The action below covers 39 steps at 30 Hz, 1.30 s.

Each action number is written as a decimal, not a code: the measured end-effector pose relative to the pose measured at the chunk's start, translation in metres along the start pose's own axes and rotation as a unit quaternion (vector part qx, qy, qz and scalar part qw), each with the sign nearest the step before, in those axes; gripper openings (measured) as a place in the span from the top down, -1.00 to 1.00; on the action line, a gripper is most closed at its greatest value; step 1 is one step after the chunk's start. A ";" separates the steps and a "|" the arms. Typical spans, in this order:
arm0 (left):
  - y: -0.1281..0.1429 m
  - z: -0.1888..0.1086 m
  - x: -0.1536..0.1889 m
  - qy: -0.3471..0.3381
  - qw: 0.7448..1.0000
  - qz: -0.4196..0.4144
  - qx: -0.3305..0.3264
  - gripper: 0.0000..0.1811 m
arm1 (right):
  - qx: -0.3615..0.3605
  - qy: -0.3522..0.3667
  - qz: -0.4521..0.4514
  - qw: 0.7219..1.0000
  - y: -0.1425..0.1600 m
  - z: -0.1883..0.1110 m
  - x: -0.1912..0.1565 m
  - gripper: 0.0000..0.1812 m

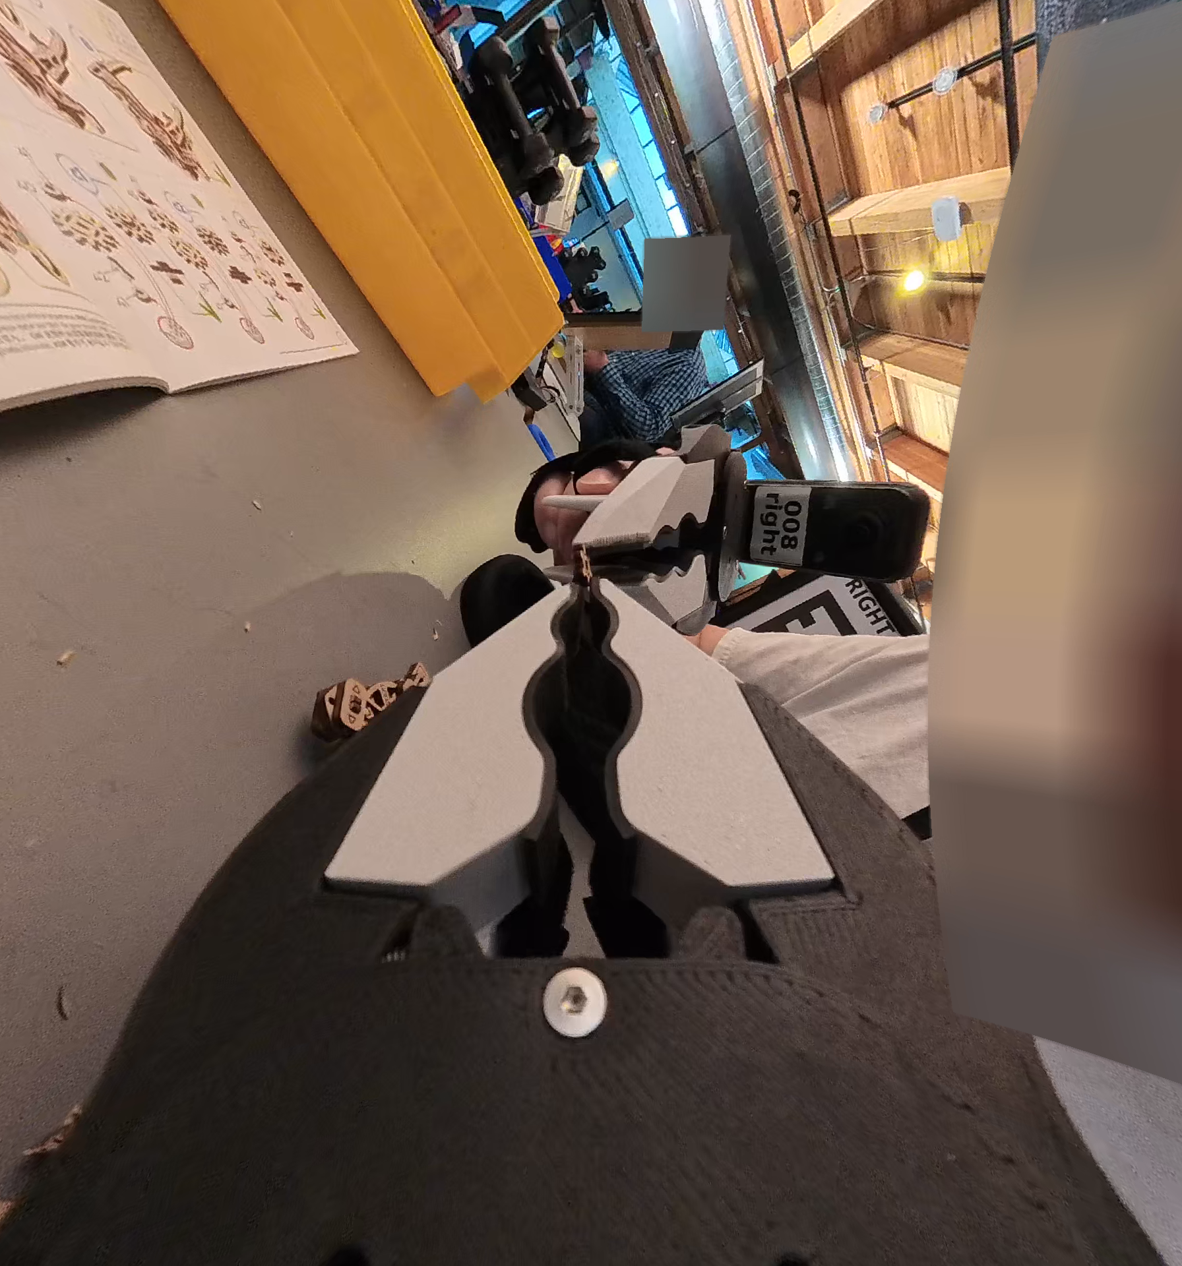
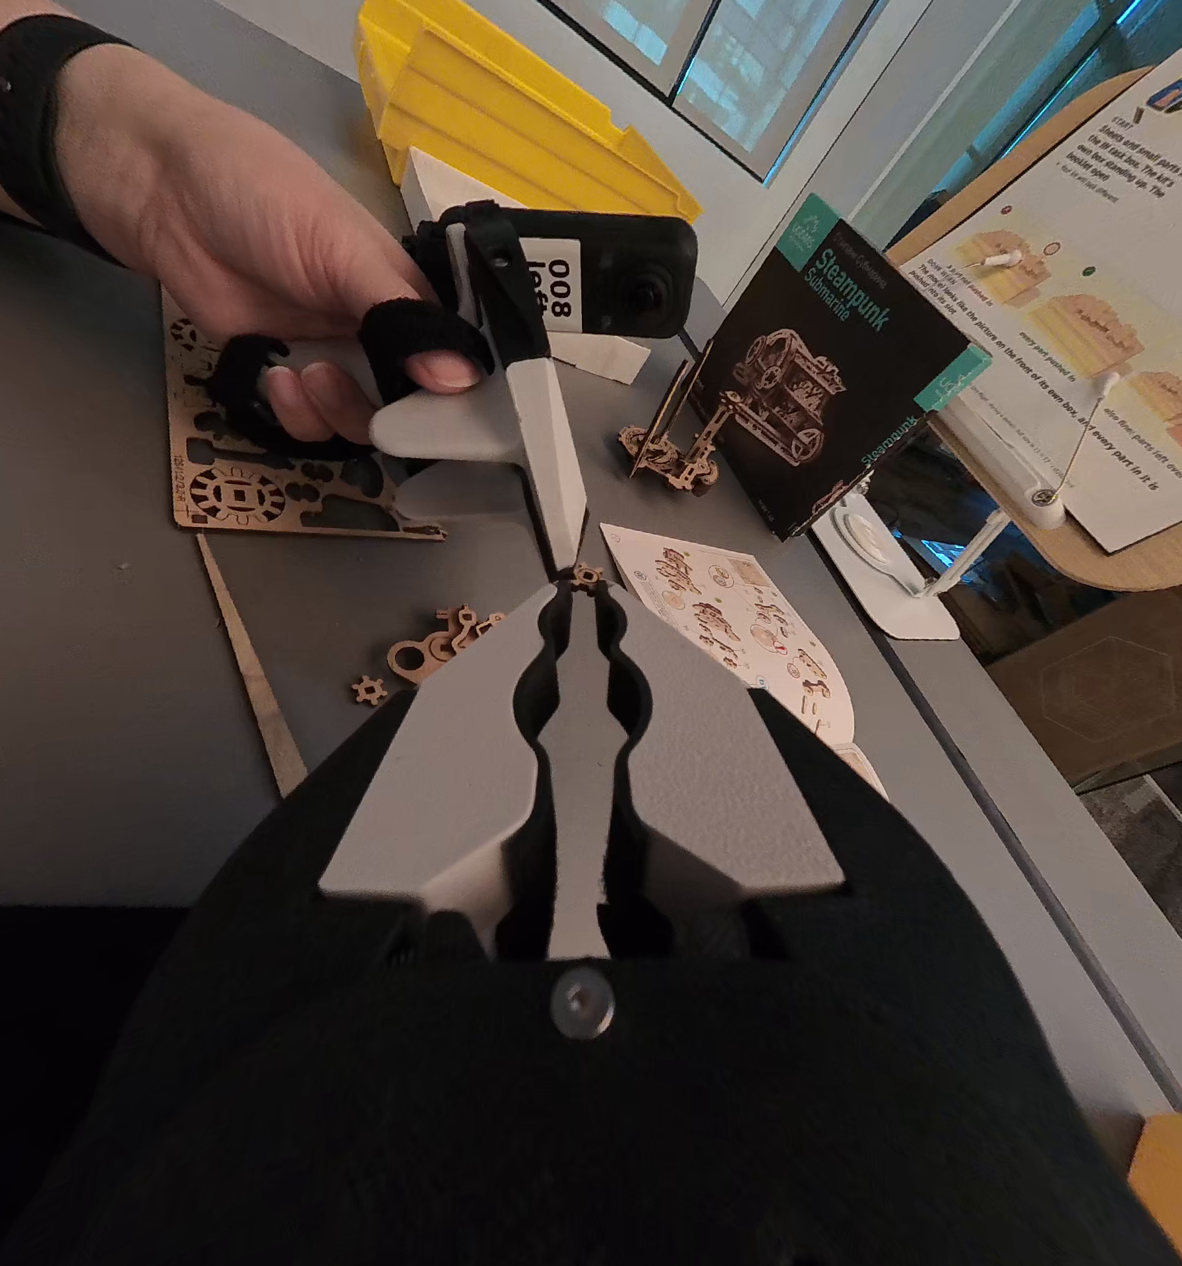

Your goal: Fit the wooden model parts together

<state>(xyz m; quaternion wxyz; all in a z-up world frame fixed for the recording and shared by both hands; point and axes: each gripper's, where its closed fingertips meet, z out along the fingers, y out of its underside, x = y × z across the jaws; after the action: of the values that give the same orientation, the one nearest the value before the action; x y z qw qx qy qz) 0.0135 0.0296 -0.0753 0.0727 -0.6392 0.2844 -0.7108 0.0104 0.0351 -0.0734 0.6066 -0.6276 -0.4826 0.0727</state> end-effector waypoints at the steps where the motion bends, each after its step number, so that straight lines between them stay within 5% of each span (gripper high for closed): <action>1: 0.000 0.000 0.000 -0.001 1.000 0.002 0.001 1.00 | 0.000 0.001 -0.001 1.000 0.000 0.000 0.000 0.94; 23: -0.003 -0.002 -0.005 -0.016 1.000 0.009 0.009 0.88 | 0.001 0.003 0.011 1.000 0.000 0.001 0.001 0.94; 32: 0.000 0.000 -0.001 -0.005 1.000 0.009 -0.003 0.99 | -0.002 -0.004 0.008 1.000 0.001 0.002 -0.002 0.94; 39: 0.036 -0.002 0.000 -0.004 0.990 0.007 -0.143 1.00 | 0.042 -0.140 -0.029 0.989 -0.004 -0.021 -0.032 0.91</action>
<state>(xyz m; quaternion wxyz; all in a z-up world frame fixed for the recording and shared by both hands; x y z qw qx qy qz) 0.0027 0.0005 -0.0932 -0.0130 -0.6438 0.3876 -0.6597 0.0059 -0.0023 -0.0799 0.5611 -0.5706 -0.5773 0.1623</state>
